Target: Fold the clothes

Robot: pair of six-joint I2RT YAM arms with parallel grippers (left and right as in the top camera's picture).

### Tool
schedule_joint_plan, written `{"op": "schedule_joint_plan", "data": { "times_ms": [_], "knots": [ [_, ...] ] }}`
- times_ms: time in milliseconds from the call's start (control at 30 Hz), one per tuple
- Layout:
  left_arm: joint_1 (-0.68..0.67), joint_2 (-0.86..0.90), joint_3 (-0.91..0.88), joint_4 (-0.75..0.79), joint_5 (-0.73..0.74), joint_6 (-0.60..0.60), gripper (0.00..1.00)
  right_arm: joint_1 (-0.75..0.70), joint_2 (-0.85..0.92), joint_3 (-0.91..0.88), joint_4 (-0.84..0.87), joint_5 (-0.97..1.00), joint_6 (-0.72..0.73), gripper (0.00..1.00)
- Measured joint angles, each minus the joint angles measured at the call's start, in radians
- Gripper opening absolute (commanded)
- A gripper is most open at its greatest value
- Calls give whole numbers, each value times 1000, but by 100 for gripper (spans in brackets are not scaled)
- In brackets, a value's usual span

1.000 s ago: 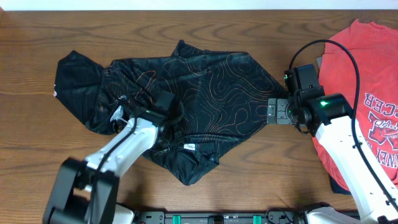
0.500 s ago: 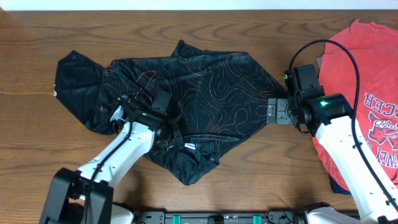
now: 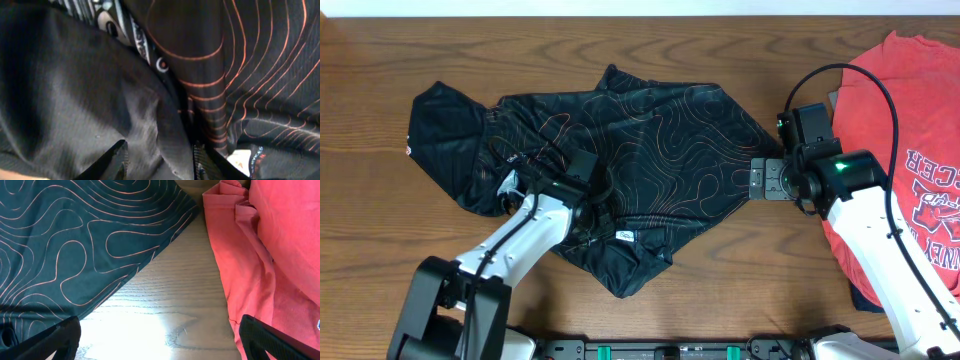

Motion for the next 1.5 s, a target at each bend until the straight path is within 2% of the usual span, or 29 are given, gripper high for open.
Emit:
{"op": "schedule_joint_plan", "data": {
  "times_ms": [133,200,367,567,867,1100,1500],
  "knots": [
    [0,15,0,18,0,-5,14,0,0,0,0,0,0,99],
    [0,17,0,24,-1,-5,6,0,0,0,0,0,0,99],
    [0,17,0,10,-1,-1,6,0,0,0,-1,0,0,99],
    [18,-39,0,-84,0,40,6,0,0,0,-2,0,0,99],
    [174,-299,1,-438,-50,74,6,-14,0,0,-7,0,5,99],
    [217,-406,1,-613,-79,84,6,-27,16,0,-8,-17,44,99],
    [217,-412,1,-567,-78,84,6,-35,216,0,62,-63,119,99]
  ]
}}
